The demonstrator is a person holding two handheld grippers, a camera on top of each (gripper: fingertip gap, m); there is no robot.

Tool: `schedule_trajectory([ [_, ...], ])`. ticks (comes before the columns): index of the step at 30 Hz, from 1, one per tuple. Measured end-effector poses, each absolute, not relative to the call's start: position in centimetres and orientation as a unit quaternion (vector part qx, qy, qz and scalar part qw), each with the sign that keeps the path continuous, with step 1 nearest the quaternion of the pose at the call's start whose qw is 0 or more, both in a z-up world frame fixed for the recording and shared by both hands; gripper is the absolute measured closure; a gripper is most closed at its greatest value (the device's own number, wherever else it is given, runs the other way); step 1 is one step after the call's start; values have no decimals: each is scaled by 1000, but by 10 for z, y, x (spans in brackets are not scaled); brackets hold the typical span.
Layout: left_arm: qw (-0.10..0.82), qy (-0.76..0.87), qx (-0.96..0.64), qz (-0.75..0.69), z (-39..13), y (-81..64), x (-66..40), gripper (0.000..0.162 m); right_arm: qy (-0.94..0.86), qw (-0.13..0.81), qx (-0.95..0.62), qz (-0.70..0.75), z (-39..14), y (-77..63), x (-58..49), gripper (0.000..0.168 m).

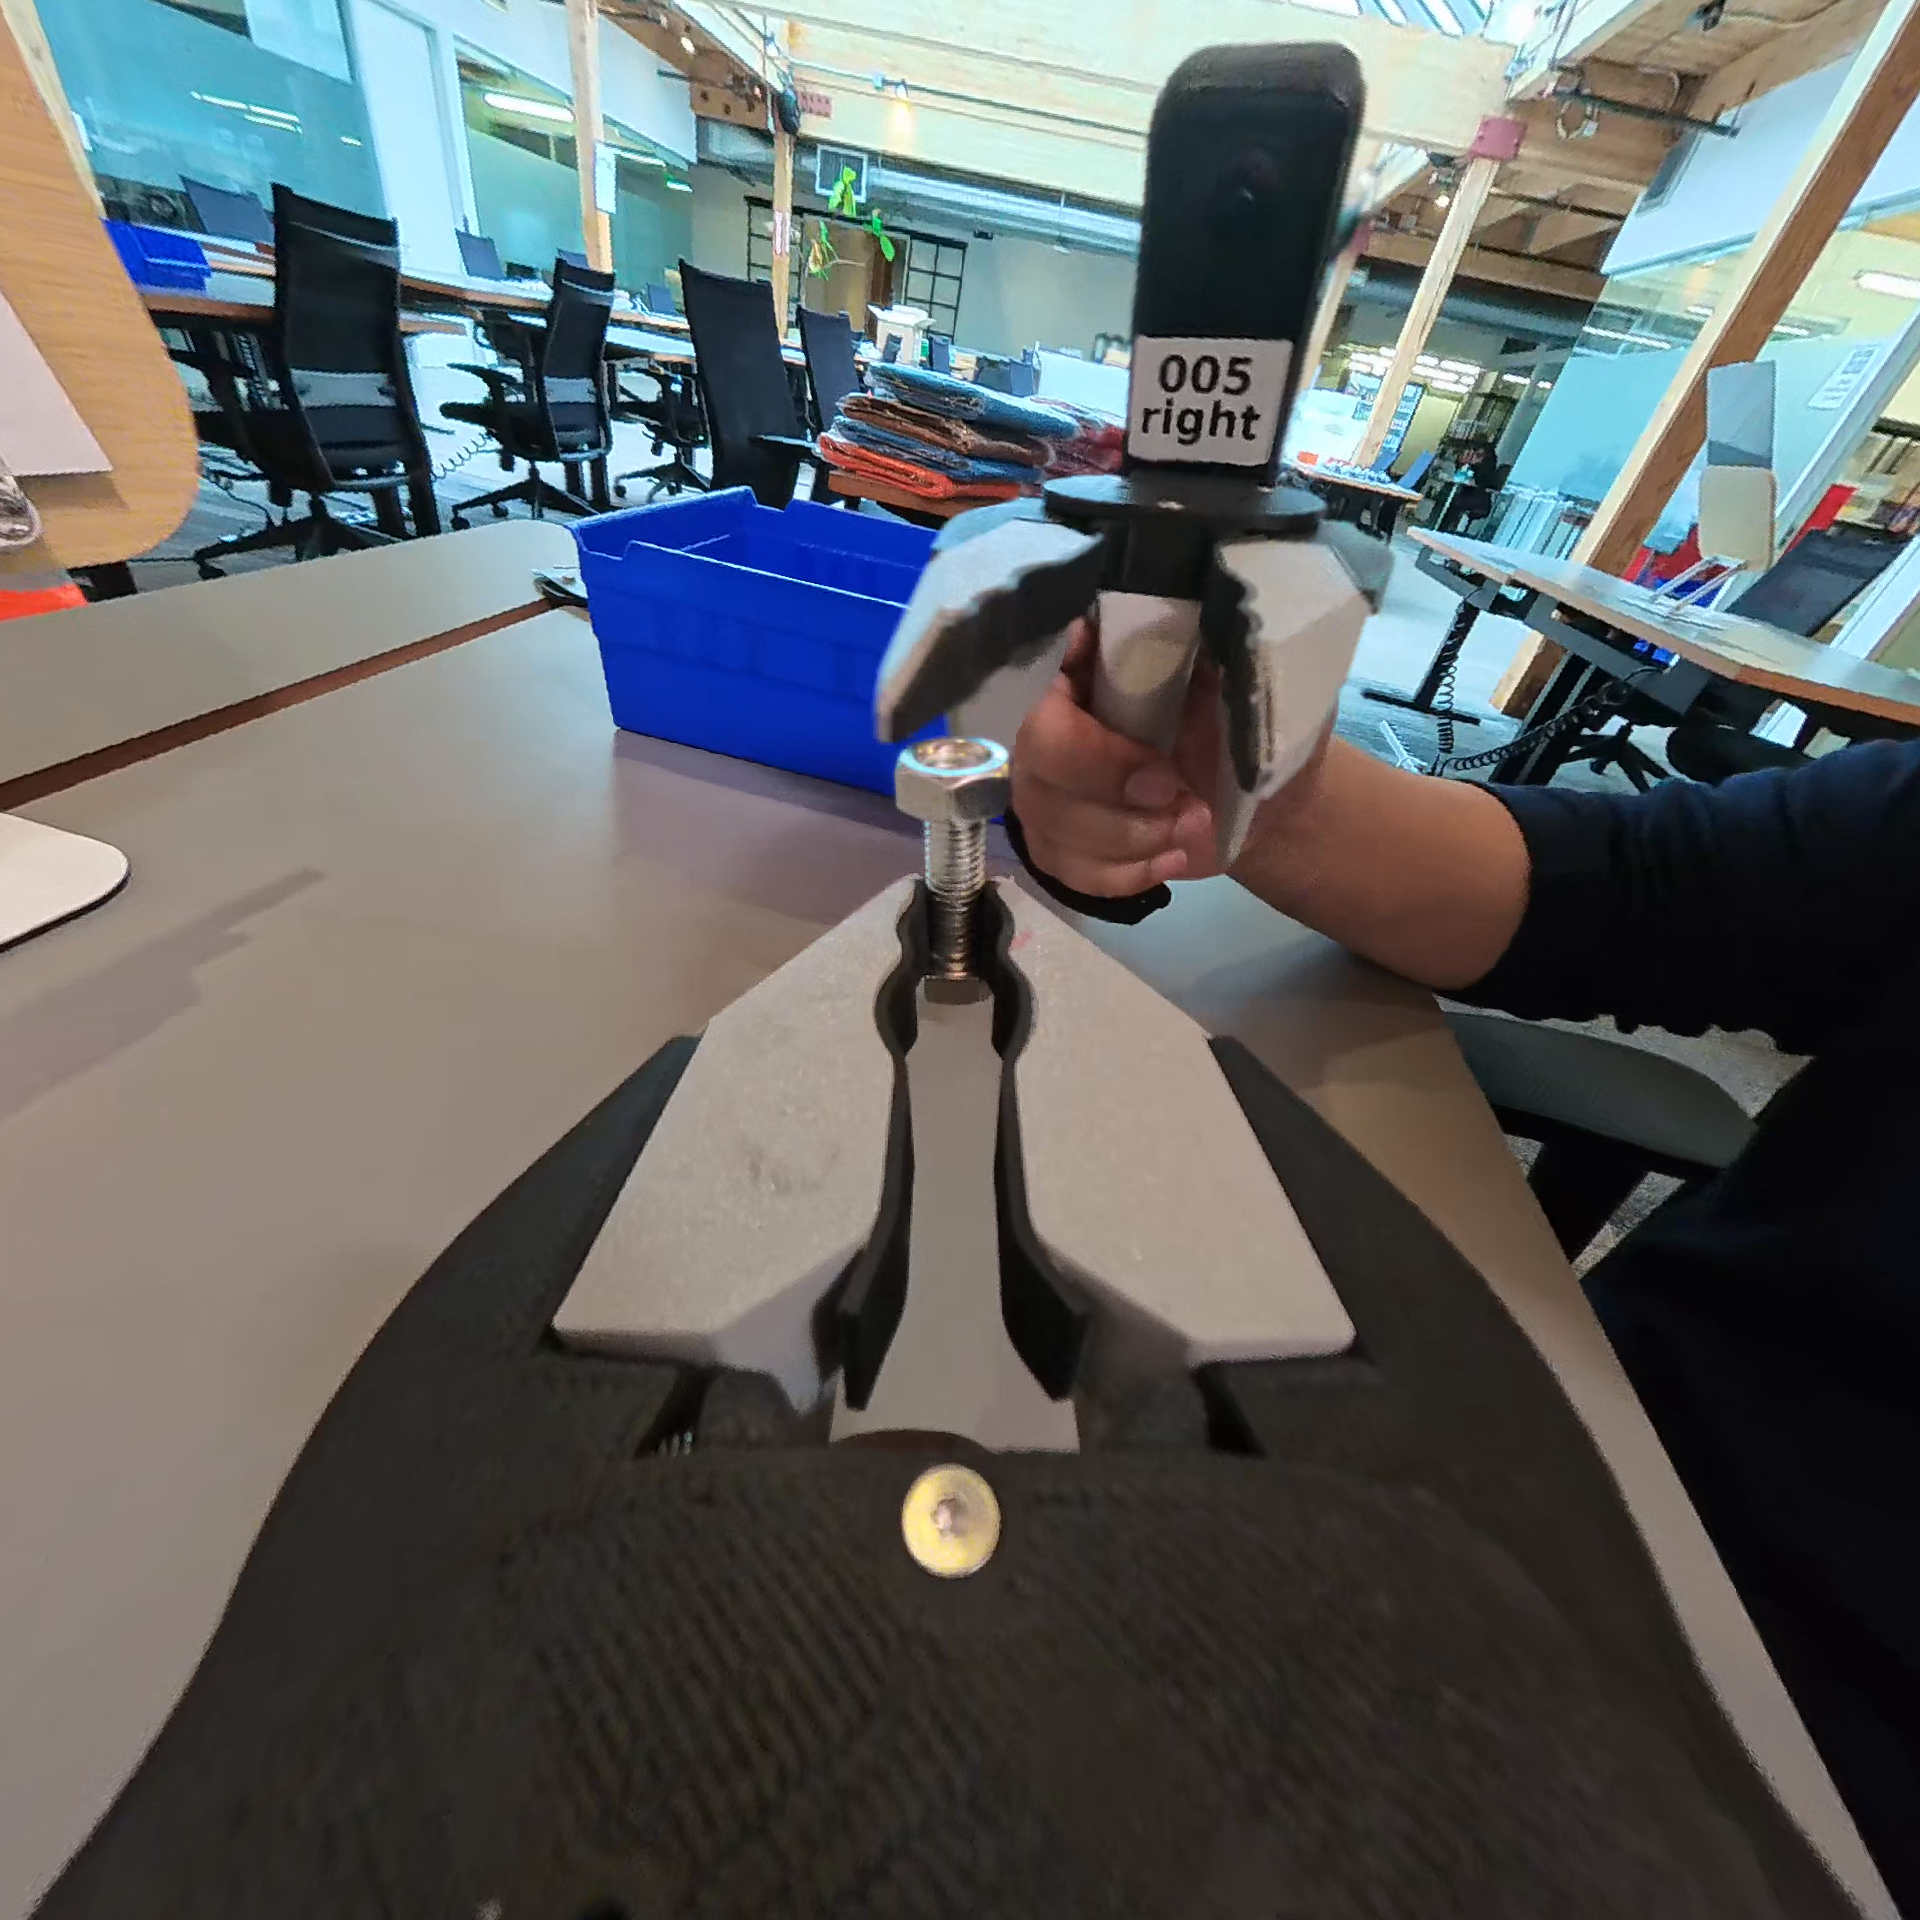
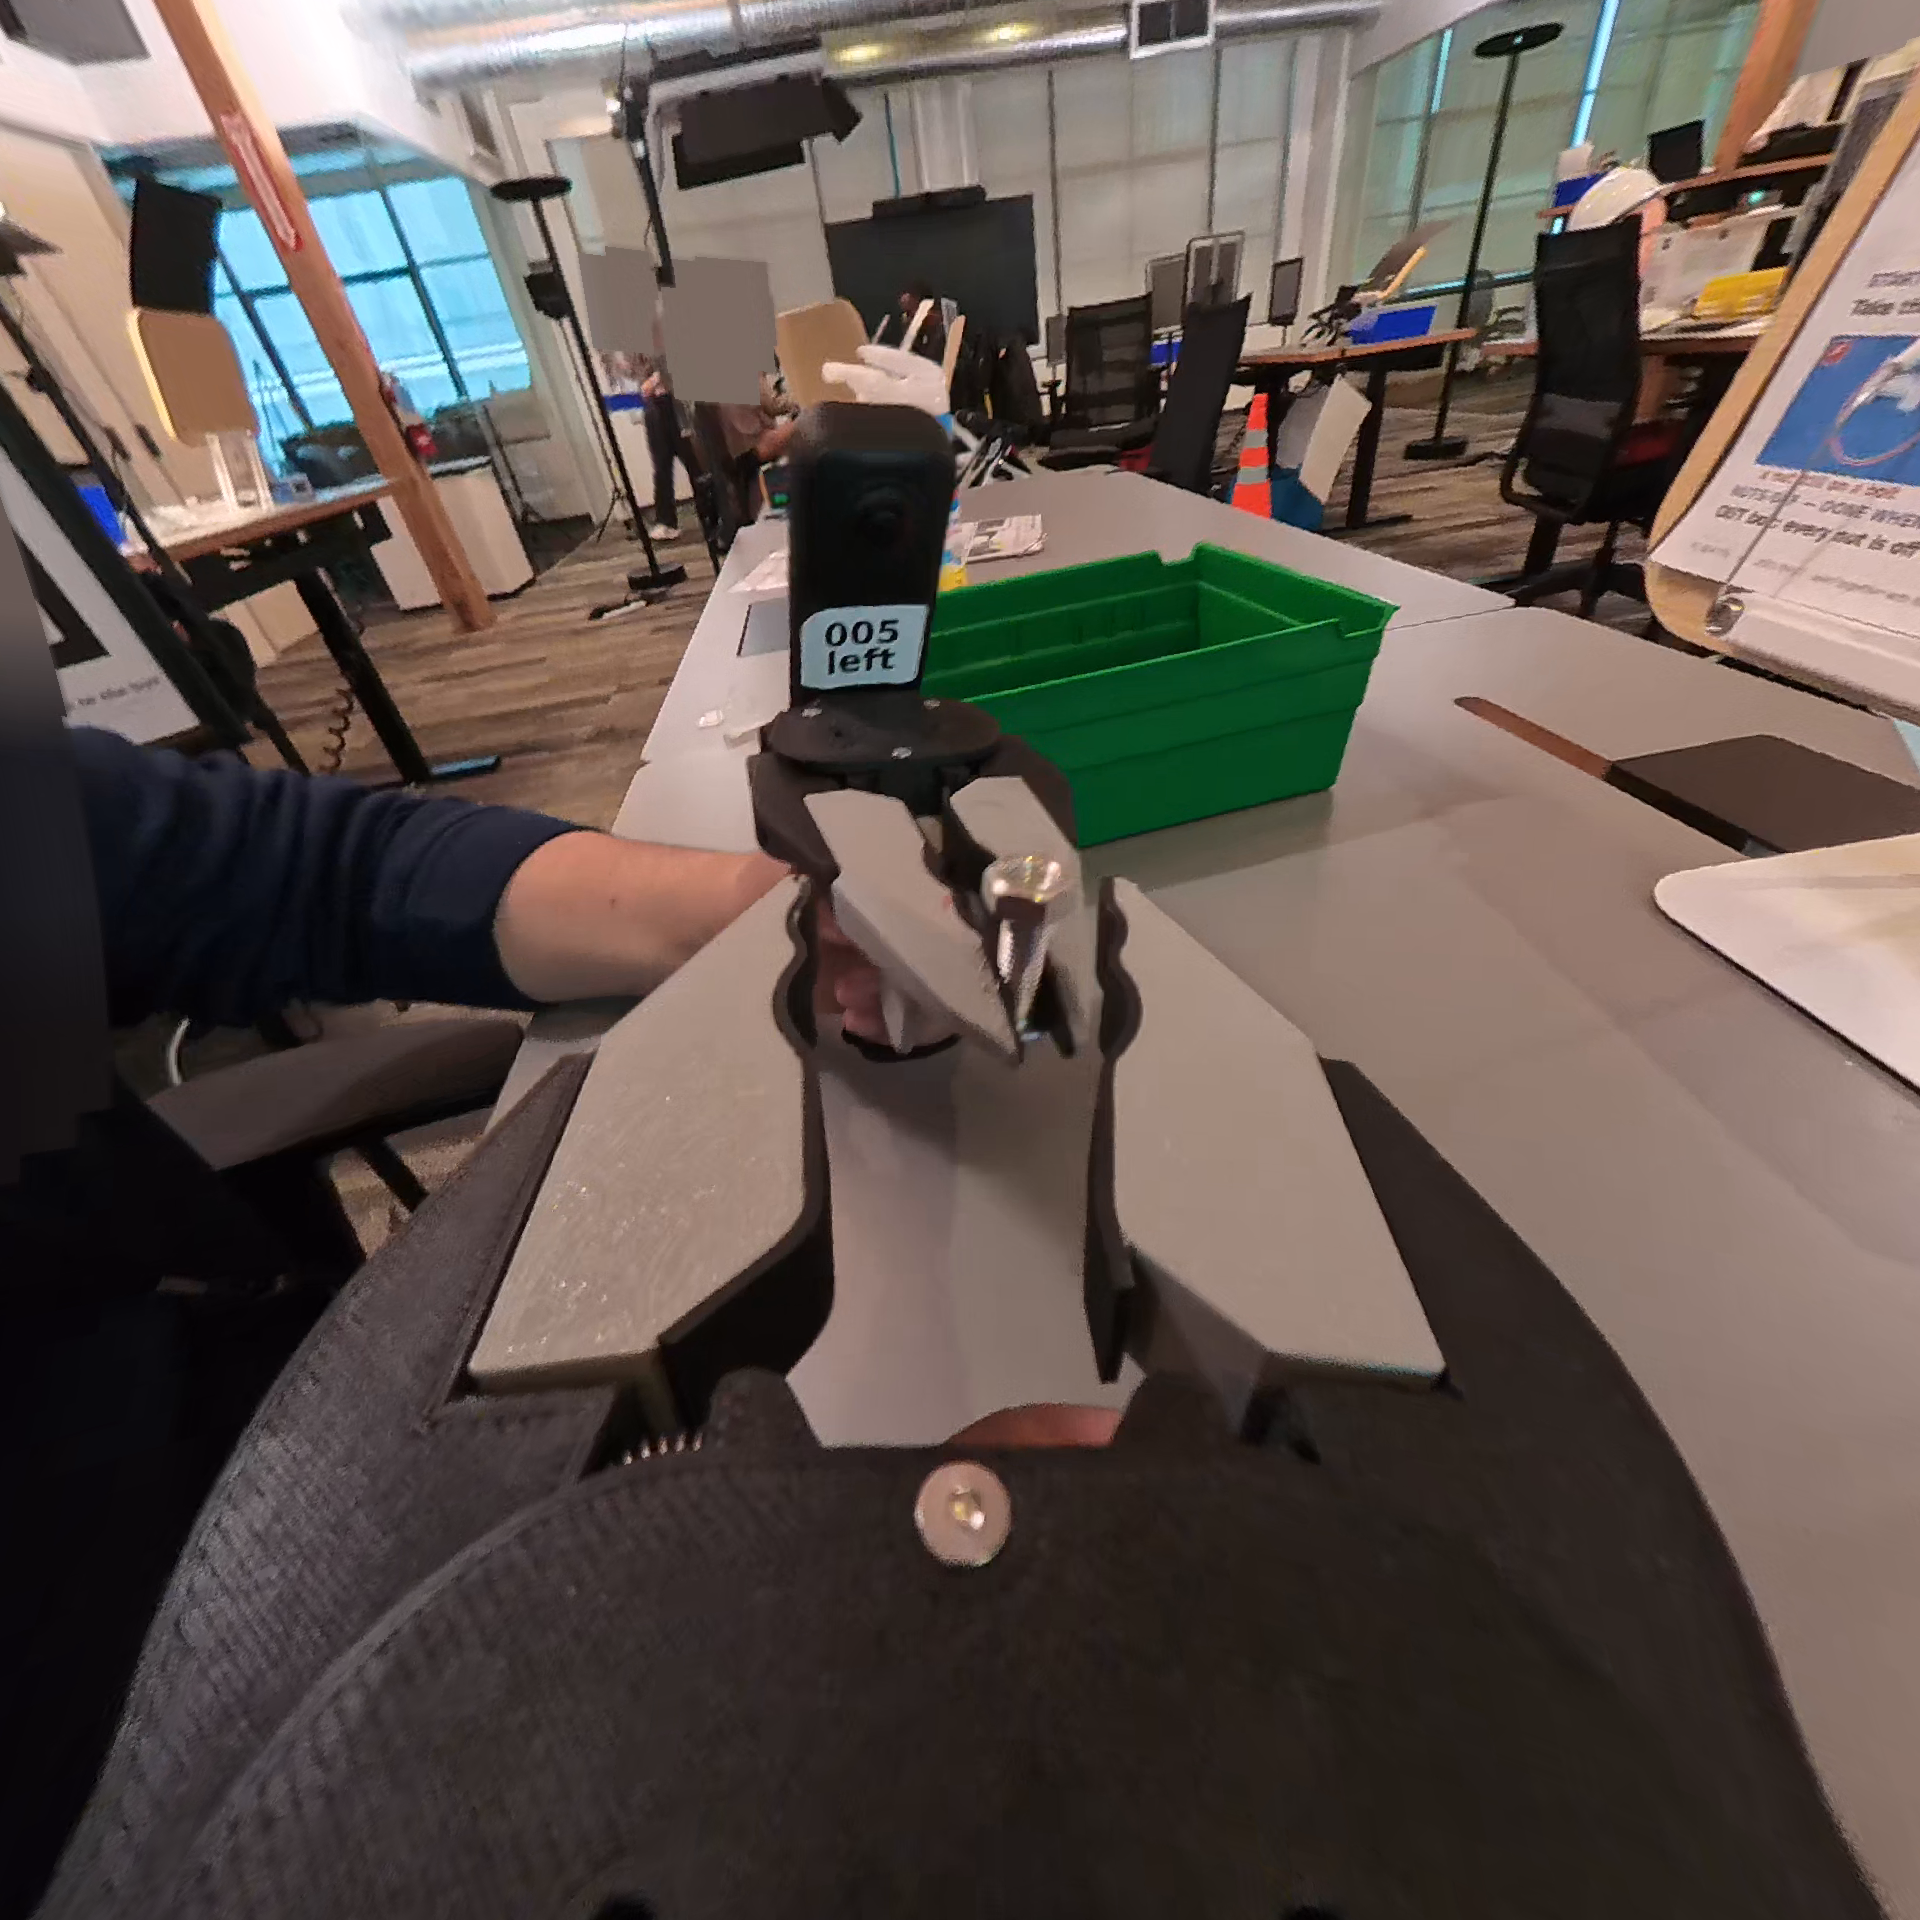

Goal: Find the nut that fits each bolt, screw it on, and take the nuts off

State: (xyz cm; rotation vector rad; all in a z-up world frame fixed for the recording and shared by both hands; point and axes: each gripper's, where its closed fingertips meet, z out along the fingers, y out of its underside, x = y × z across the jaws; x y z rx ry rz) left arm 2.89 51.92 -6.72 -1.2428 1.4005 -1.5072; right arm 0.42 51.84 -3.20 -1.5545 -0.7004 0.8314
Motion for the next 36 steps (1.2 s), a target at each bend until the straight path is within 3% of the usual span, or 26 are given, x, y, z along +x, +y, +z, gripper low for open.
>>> schedule_trajectory([
  [8, 373, 547, -490, -568, -68, 522, 30, 155, -322, 565, -681, 337, -44, 516, -9, 106],
  [9, 376, 535, -498, -570, -67, 528, 29, 155, -325, 571, -676, 334, -42, 513, -4, 118],
  [10, 374, 527, -506, -571, -67, 533, 28, 156, -333, 575, -662, 347, -37, 508, -2, 142],
  [12, 369, 527, -507, -574, -68, 535, 28, 155, -300, 592, -661, 351, -30, 516, 4, 132],
  [14, 360, 536, -504, -574, -71, 528, 30, 155, -273, 585, -683, 341, -36, 531, 5, 107],
  [20, 379, 539, -498, -564, -65, 527, 30, 155, -318, 562, -686, 334, -46, 521, -13, 105],
  [21, 386, 521, -514, -562, -64, 539, 28, 155, -333, 567, -678, 330, -43, 514, -10, 120],
  [22, 388, 505, -533, -556, -65, 551, 25, 156, -349, 574, -655, 347, -36, 503, -10, 145],
  [26, 358, 507, -532, -576, -69, 549, 25, 155, -280, 592, -678, 334, -34, 529, 4, 108],
  [29, 342, 530, -511, -584, -67, 524, 31, 155, -262, 577, -698, 334, -45, 543, -1, 103],
  [31, 346, 530, -511, -581, -65, 520, 33, 155, -290, 560, -688, 359, -47, 533, -15, 112],
  [32, 356, 526, -516, -574, -65, 527, 33, 155, -291, 558, -685, 367, -45, 528, -17, 100],
  [36, 383, 464, -581, -548, -71, 584, 18, 156, -334, 580, -629, 396, -23, 497, -15, 141],
])
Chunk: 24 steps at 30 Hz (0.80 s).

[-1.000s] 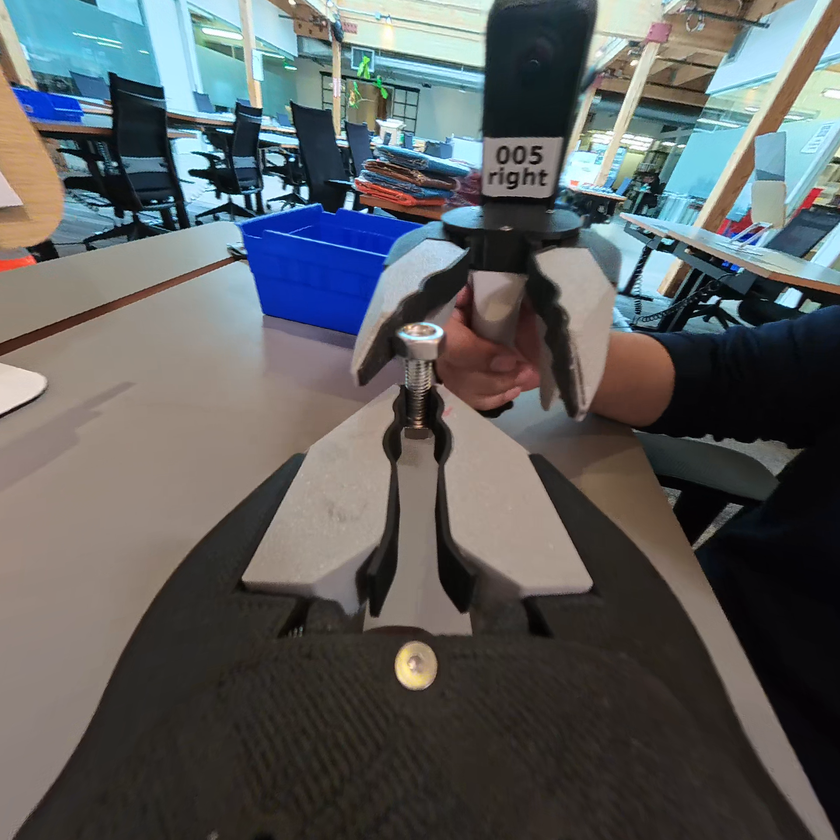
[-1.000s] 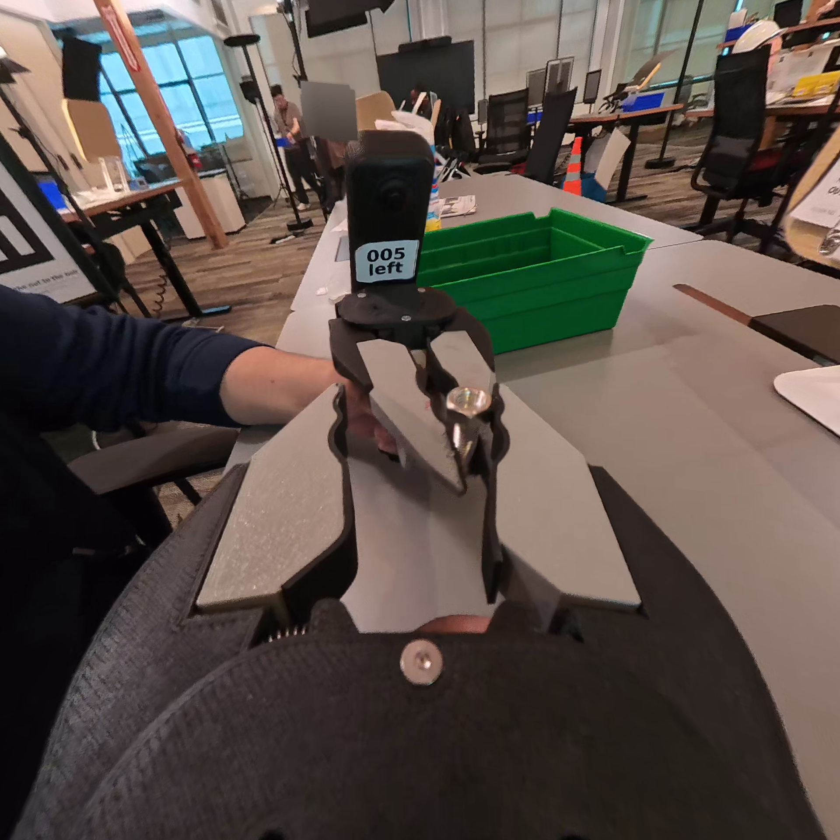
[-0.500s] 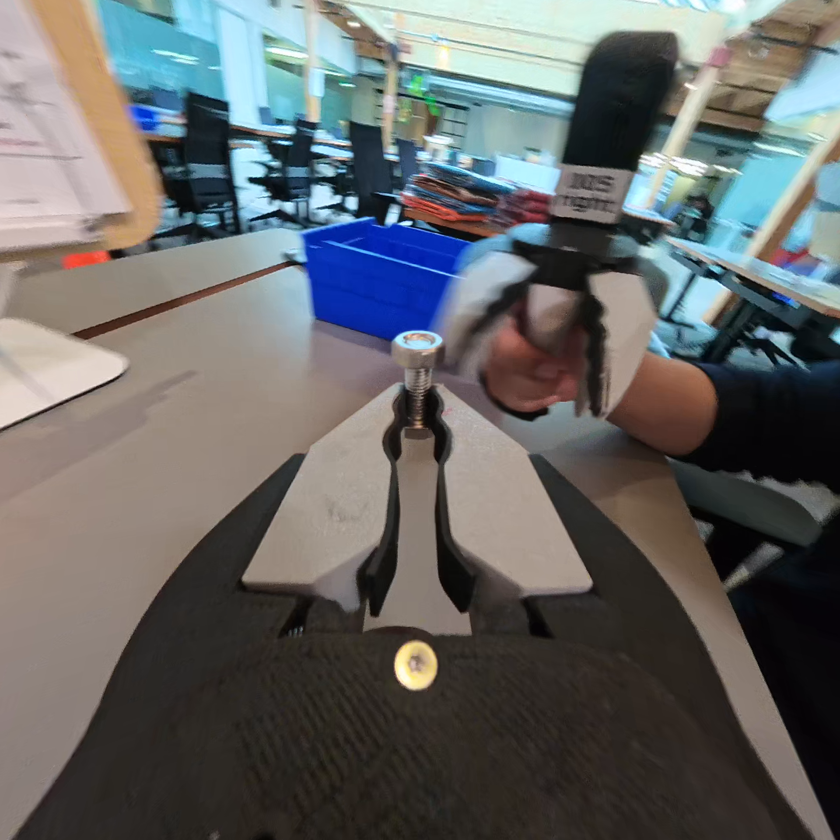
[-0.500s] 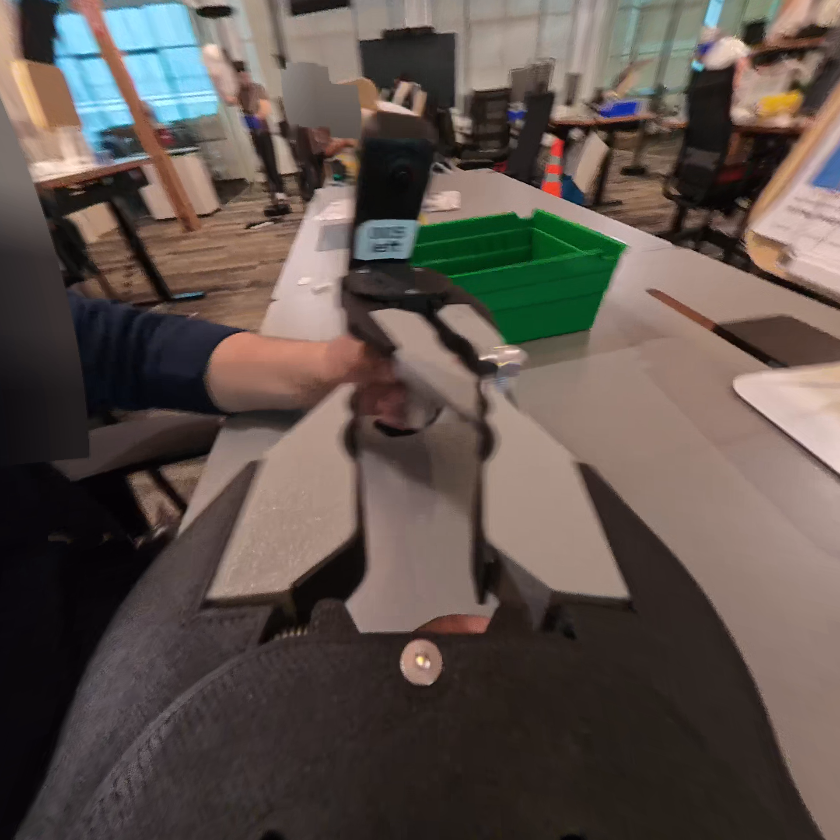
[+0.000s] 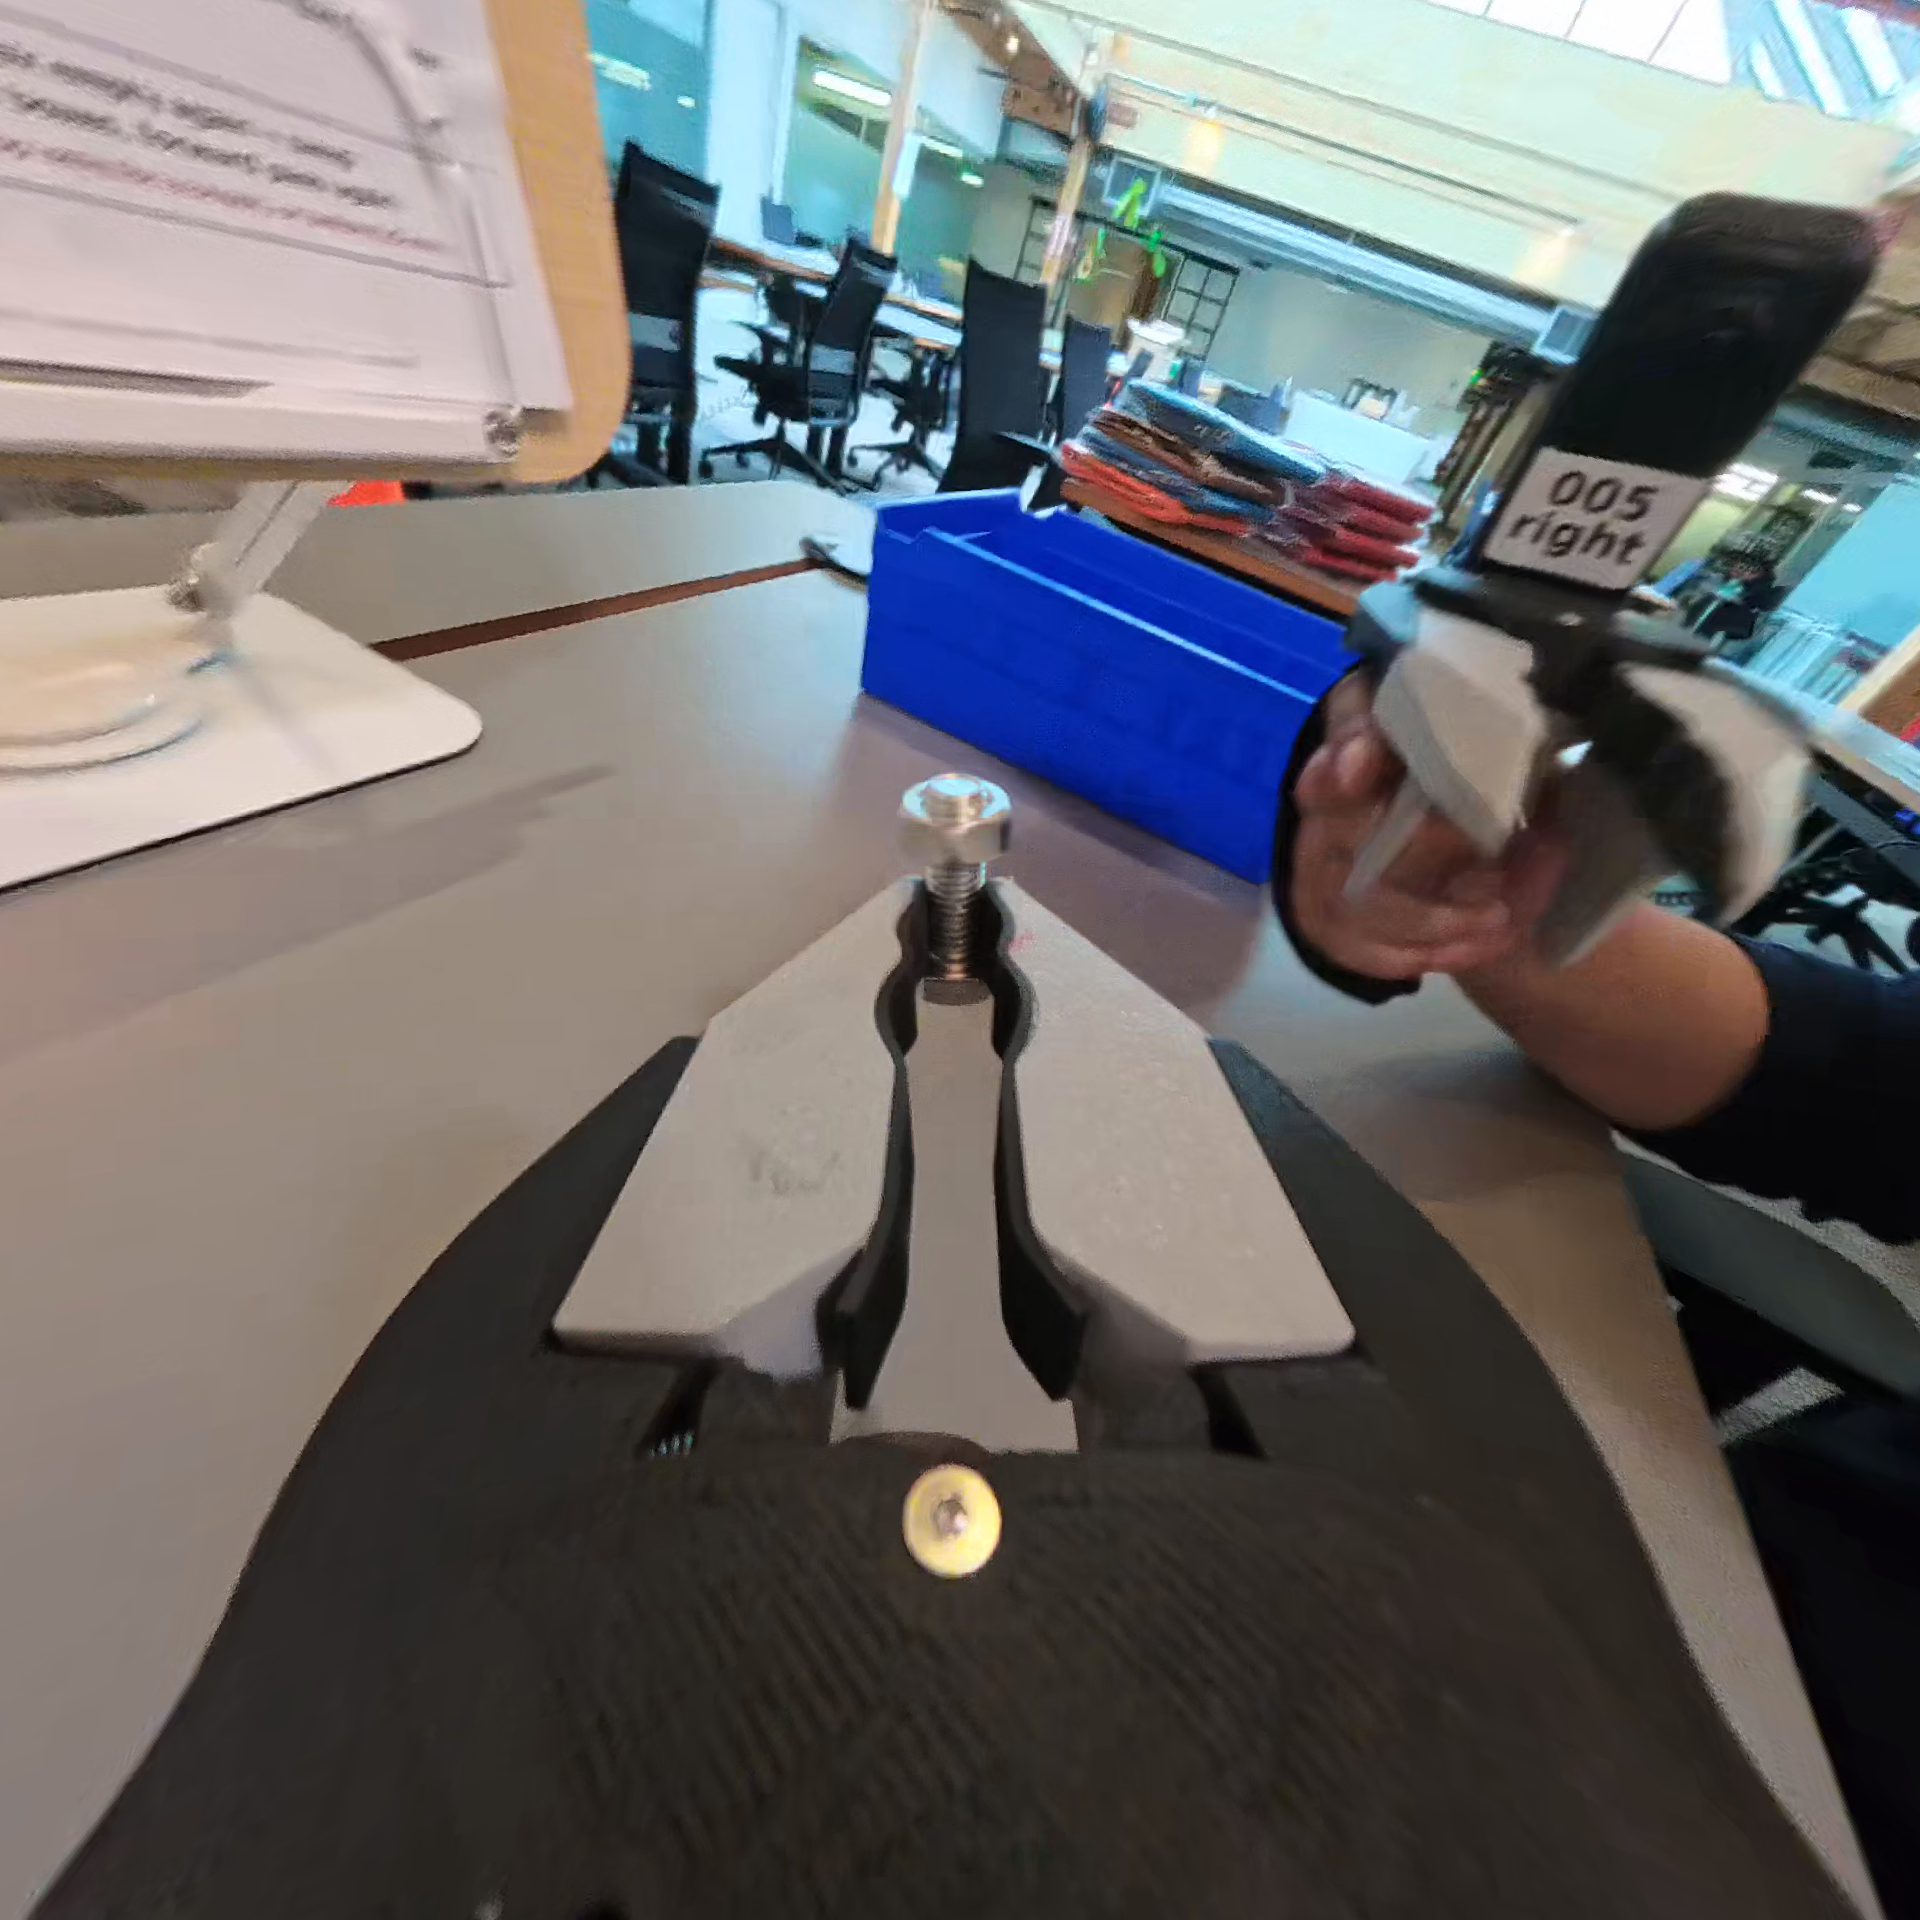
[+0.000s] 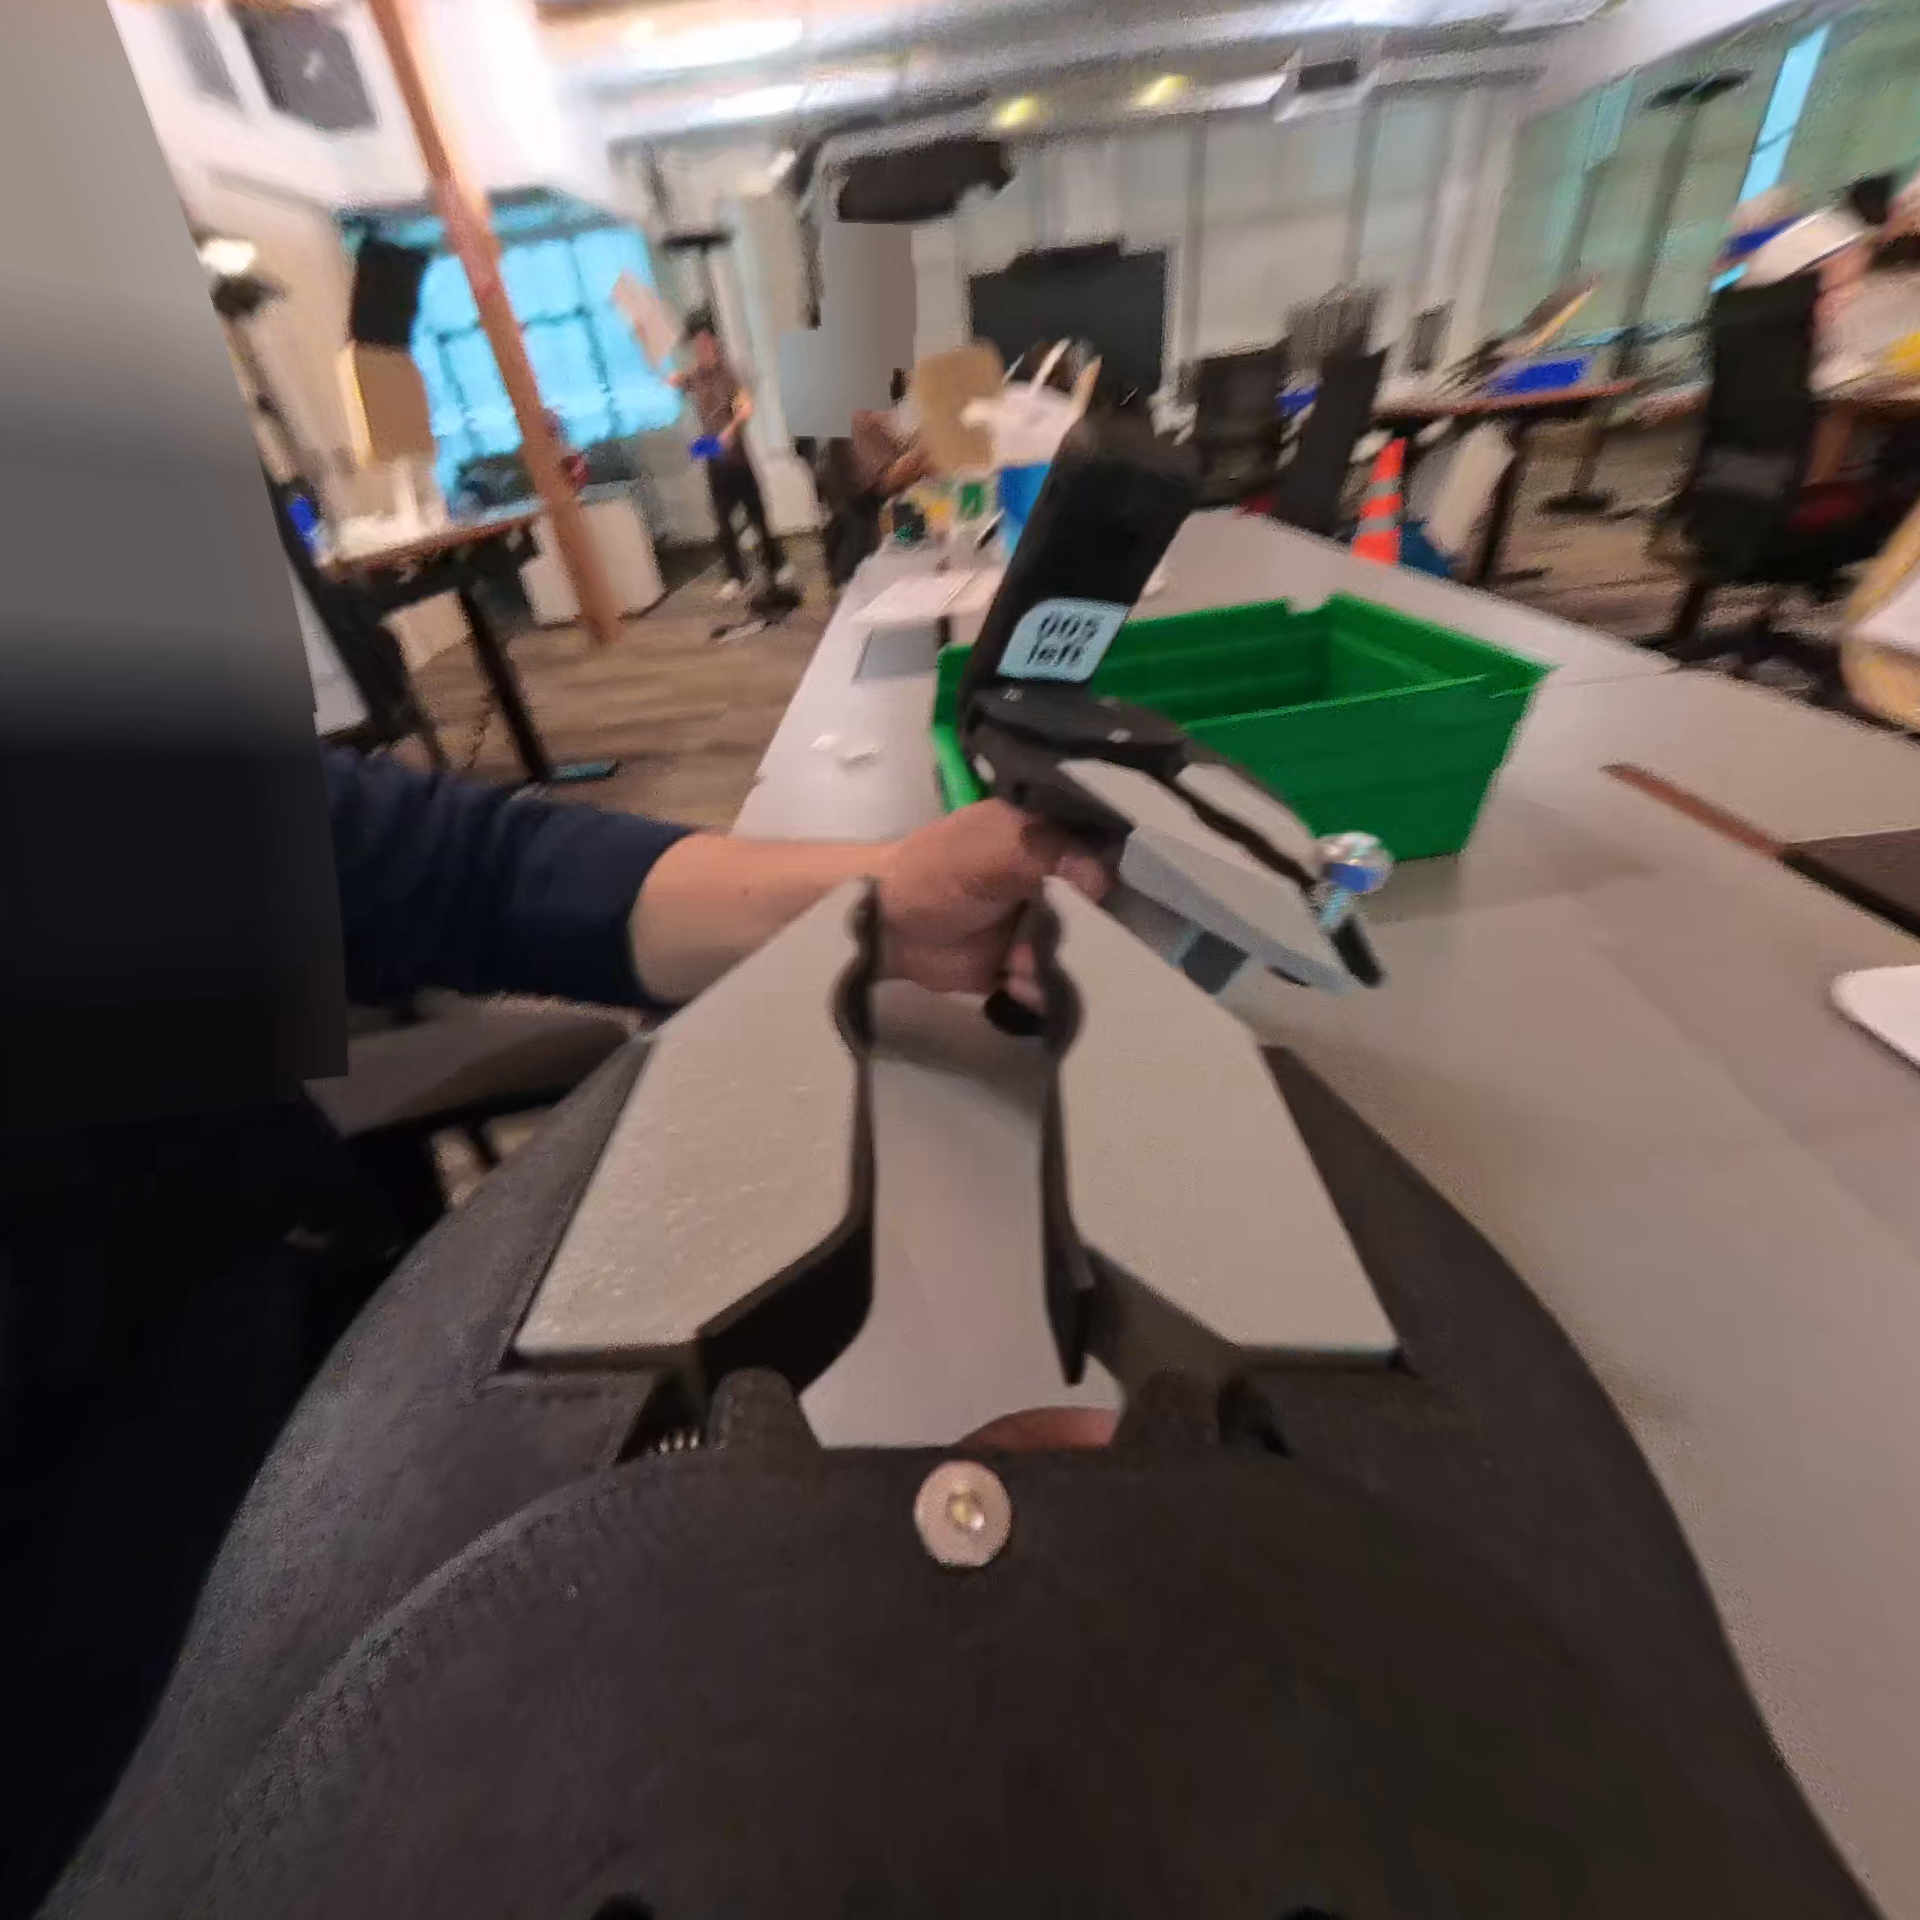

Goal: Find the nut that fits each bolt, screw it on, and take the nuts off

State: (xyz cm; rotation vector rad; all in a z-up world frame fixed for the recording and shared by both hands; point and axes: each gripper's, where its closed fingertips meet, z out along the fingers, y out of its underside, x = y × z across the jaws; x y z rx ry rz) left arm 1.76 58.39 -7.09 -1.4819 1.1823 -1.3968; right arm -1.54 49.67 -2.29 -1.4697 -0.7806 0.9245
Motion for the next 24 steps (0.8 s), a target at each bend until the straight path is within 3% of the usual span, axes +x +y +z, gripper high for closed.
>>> schedule_trajectory([
  [3, 368, 484, -557, -567, -67, 571, 17, 156, -286, 598, -666, 343, -30, 526, -2, 103],
  [6, 343, 522, -525, -579, -62, 530, 28, 155, -254, 581, -695, 341, -43, 545, -5, 97],
  [8, 348, 530, -522, -571, -62, 521, 34, 155, -279, 566, -676, 380, -40, 533, -21, 105],
  [9, 357, 524, -527, -566, -61, 527, 34, 155, -276, 564, -677, 383, -38, 531, -22, 90],
  [11, 378, 472, -566, -560, -60, 564, 25, 156, -312, 566, -664, 376, -33, 516, -17, 131],
  [14, 359, 445, -608, -551, -76, 600, 8, 156, -296, 599, -622, 407, -13, 505, -8, 129],
  [16, 350, 461, -582, -571, -69, 583, 11, 156, -247, 604, -671, 351, -27, 535, 7, 108],
  [19, 351, 522, -547, -553, -67, 543, 26, 155, -216, 577, -696, 369, -41, 550, 4, 114],
  [20, 351, 537, -540, -545, -68, 533, 30, 155, -215, 573, -700, 369, -45, 552, 3, 124],
  [21, 351, 542, -536, -544, -69, 526, 32, 155, -224, 565, -702, 370, -49, 551, 0, 149],
  [24, 337, 535, -533, -563, -68, 522, 33, 156, -223, 557, -701, 385, -51, 549, -1, 152],
])
